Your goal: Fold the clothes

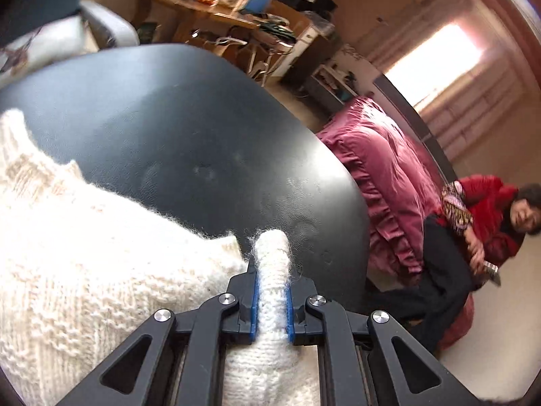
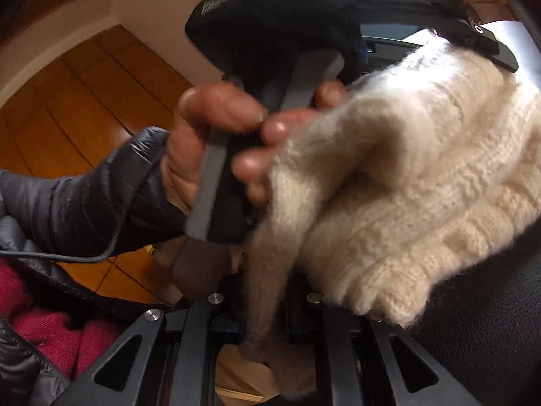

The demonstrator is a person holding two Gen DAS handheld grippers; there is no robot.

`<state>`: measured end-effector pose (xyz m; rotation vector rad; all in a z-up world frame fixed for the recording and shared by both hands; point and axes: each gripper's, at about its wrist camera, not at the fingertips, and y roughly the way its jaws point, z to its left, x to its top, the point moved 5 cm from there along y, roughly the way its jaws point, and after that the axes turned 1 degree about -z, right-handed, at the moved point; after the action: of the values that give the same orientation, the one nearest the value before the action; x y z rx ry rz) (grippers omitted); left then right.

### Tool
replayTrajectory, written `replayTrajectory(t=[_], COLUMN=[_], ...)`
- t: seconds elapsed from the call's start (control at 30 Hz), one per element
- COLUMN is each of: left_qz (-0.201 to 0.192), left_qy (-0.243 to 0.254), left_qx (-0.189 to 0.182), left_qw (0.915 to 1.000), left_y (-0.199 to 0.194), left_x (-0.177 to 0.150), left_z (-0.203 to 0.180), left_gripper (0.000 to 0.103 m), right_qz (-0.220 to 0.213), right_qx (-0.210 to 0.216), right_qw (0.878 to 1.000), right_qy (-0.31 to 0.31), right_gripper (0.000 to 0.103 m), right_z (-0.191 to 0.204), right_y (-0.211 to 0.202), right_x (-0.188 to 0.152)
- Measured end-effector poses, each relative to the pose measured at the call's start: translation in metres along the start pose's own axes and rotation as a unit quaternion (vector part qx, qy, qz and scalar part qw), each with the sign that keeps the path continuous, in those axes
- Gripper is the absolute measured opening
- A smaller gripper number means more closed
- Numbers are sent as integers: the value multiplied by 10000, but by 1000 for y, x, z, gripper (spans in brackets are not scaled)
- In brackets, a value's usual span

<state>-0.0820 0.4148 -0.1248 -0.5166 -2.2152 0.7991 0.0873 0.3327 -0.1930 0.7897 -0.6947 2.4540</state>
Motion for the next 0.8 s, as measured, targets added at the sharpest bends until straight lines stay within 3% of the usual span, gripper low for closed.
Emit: replayTrajectory(t=[0.1,0.17,0.2,0.3,0.33,0.37,0.43,0.6,0.7,0.8], left_qz=[-44,-56,-72,-319,-420,-509,-711,-743,-407,-85], left_qy=[-282,-476,-546,-462,-397,-323,-2,867,1151,1500], left_qx=[-358,-567,-672,-785,-778,-705,-412,352,479,411], left_qw=[9990,9972,9962,9953,9953,9957,9966,9928,9914,9878], left_y=[-5,-15,-23,-55,-67,-81,-105,-131,-120,-102], left_x=[3,8,10,17,19,18,13,-32,-71,-108], left_z=[0,-1,-2,-9,-12,-13,-17,-16,-16,-27], left_gripper=[13,18,21,30,38,45,52,54,54,54], right_qz=[-27,-27,-29,-261,-402,-586,-1031,-1738,-1703,-1550], right_qx=[191,199,196,-192,-337,-396,-462,-1055,-1212,-1212], right_qw=[9981,9939,9910,9890,9884,9867,9812,9585,9428,9406], right_qy=[581,1081,1321,1444,1428,1467,1563,2000,2596,2766], right_gripper=[18,31,33,42,53,60,64,64,64,64], right_z=[-6,-11,-13,-7,-4,-2,-1,-33,-61,-79], right_y=[-17,-32,-40,-69,-78,-85,-97,-124,-130,-116], right_x=[-3,-5,-7,-3,1,7,24,63,70,73])
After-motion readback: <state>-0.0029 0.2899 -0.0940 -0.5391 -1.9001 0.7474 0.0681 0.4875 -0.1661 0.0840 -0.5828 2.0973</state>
